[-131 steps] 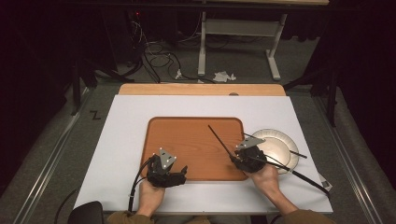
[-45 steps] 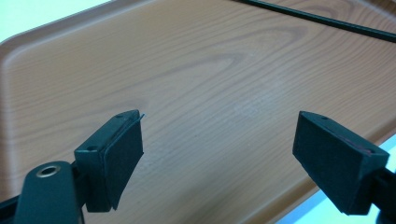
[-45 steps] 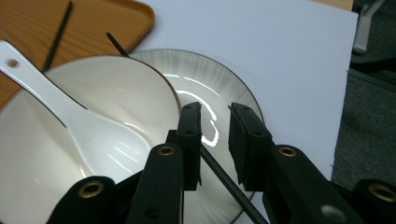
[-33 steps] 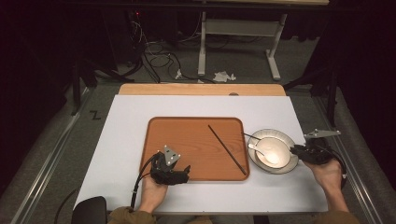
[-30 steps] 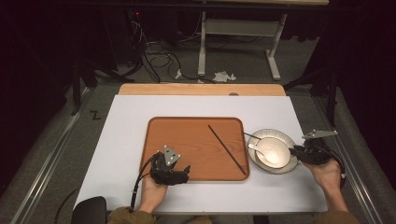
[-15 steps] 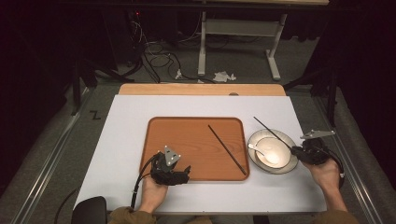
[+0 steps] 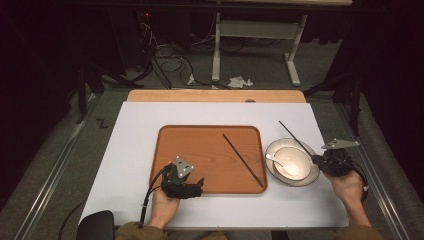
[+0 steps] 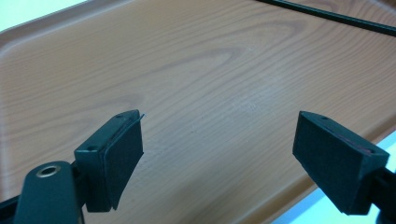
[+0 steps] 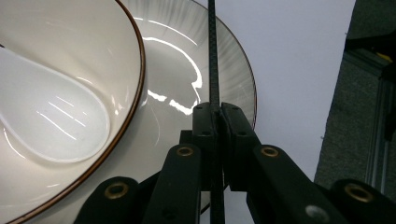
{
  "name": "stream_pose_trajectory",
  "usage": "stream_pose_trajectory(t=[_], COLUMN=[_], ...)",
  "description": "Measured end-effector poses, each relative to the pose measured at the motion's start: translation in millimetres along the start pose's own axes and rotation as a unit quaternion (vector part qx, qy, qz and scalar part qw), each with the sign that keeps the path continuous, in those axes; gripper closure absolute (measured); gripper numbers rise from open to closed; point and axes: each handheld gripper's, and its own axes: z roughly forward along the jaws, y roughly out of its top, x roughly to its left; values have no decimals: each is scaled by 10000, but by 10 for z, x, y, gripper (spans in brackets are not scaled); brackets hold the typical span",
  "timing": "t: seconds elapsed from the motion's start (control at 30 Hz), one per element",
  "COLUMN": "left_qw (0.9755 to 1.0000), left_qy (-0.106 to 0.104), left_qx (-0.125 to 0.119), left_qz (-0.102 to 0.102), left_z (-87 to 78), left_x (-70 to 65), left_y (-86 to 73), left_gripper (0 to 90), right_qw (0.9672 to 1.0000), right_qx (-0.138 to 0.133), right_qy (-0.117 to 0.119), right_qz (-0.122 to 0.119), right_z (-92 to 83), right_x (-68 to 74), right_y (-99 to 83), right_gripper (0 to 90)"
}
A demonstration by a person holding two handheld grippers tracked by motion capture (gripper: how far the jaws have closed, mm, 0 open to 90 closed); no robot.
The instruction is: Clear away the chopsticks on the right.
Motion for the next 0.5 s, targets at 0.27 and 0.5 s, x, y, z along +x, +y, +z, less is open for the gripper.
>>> stream_pose_trajectory(t=[0.27,0.5], left_qw=[10000,10000], left_qy=[18,5], left_qx=[-38,-47], left_qz=[-27,-8], left_z=[-11,-7], left_x=[19,13], left_y=[13,26], left_gripper=[164,164], right_qw=[9997,9988], right_qx=[-227,-466], right_qy=[-16,63], right_qz=[43,146], right_z=[-73,-187], right_x=[35,53], right_y=[31,56], right_gripper=[864,864])
